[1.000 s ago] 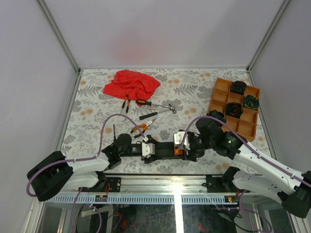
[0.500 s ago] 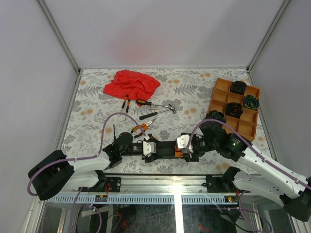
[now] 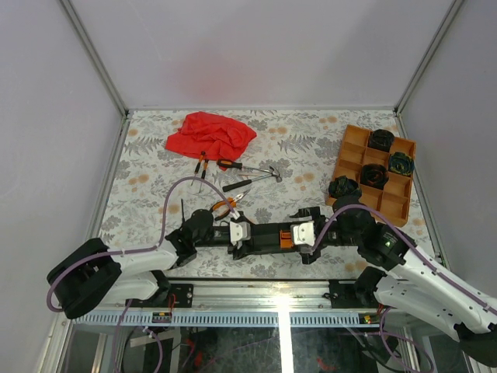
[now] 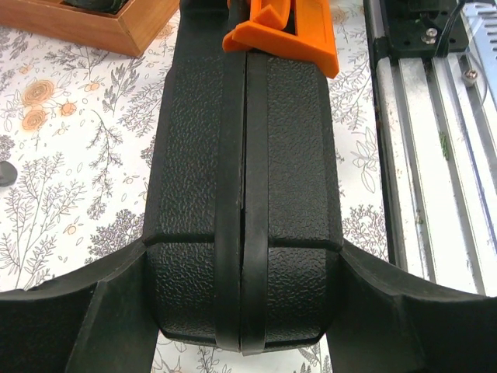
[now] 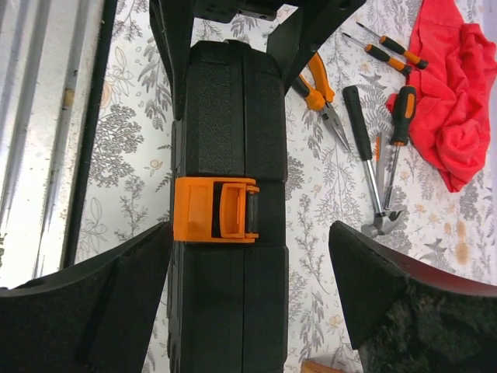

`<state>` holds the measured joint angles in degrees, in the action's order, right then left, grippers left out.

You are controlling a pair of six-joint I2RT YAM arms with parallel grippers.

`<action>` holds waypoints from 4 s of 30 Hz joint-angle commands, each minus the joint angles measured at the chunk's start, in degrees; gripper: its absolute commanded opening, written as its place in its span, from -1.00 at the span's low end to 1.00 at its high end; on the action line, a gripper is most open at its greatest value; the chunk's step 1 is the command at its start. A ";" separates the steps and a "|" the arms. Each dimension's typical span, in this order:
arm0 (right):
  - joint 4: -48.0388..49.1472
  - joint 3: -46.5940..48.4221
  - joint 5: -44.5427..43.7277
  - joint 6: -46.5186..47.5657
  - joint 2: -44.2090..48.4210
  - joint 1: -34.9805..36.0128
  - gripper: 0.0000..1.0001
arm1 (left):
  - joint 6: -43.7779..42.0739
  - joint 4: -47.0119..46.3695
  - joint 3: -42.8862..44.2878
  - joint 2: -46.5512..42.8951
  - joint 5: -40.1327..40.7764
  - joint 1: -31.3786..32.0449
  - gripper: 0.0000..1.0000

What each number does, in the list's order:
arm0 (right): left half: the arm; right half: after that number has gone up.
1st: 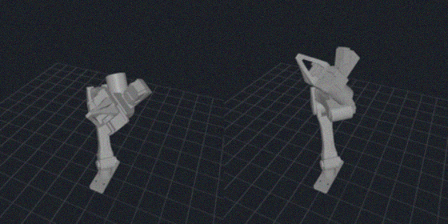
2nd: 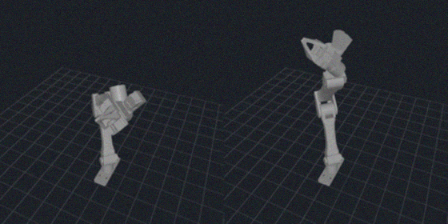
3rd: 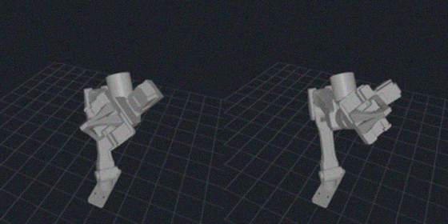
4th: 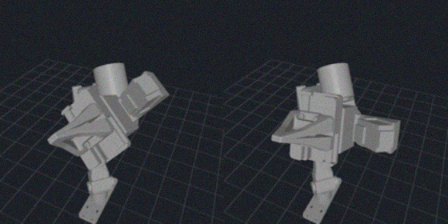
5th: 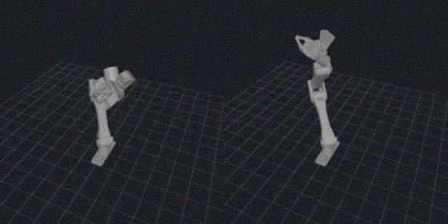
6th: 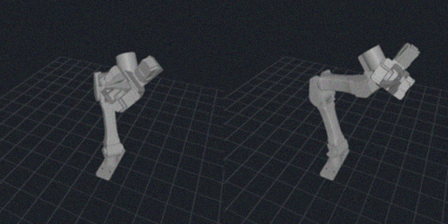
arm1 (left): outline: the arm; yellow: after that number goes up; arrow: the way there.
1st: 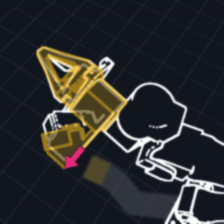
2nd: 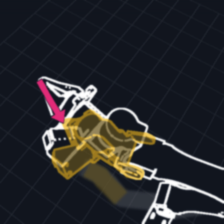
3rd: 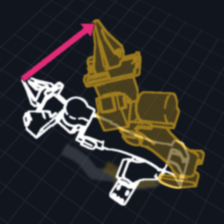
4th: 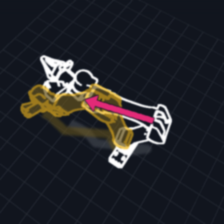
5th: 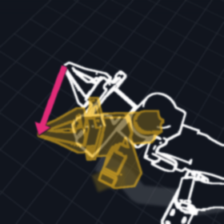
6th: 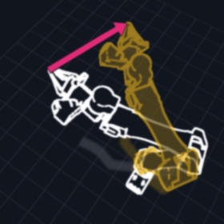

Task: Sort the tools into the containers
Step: Adjust the storage box at the center of the board.

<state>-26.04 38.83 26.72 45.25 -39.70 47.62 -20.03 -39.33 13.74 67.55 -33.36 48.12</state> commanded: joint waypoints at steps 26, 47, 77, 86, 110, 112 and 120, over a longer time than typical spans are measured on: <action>14.74 -7.53 -7.80 8.31 4.32 0.09 0.69 | 13.10 5.97 8.93 4.52 -5.13 -0.53 -0.64; 18.39 -1.54 -13.46 3.70 3.26 0.07 0.64 | 9.70 8.80 8.72 4.38 -4.62 -0.57 -0.66; 8.31 -1.95 5.84 8.46 4.18 0.10 0.78 | 8.81 9.09 9.26 5.13 -4.87 -0.52 -0.66; 6.26 -2.43 1.10 10.46 0.09 0.05 0.75 | 8.69 9.18 9.40 5.28 -4.98 -0.57 -0.66; 11.74 -3.85 -9.59 7.95 1.07 0.11 0.67 | 8.17 9.44 9.73 6.02 -5.68 -0.53 -0.67; 12.29 -3.90 -10.79 7.98 1.28 0.11 0.67 | 8.14 9.40 9.65 6.06 -5.75 -0.54 -0.67; 15.39 -4.17 -15.94 7.28 0.23 0.08 0.66 | 8.08 9.49 9.57 5.85 -5.91 -0.56 -0.68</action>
<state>-15.27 34.57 14.85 53.93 -39.00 47.83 -11.09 -30.72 22.17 73.01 -37.52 47.22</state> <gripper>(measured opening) 0.833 0.657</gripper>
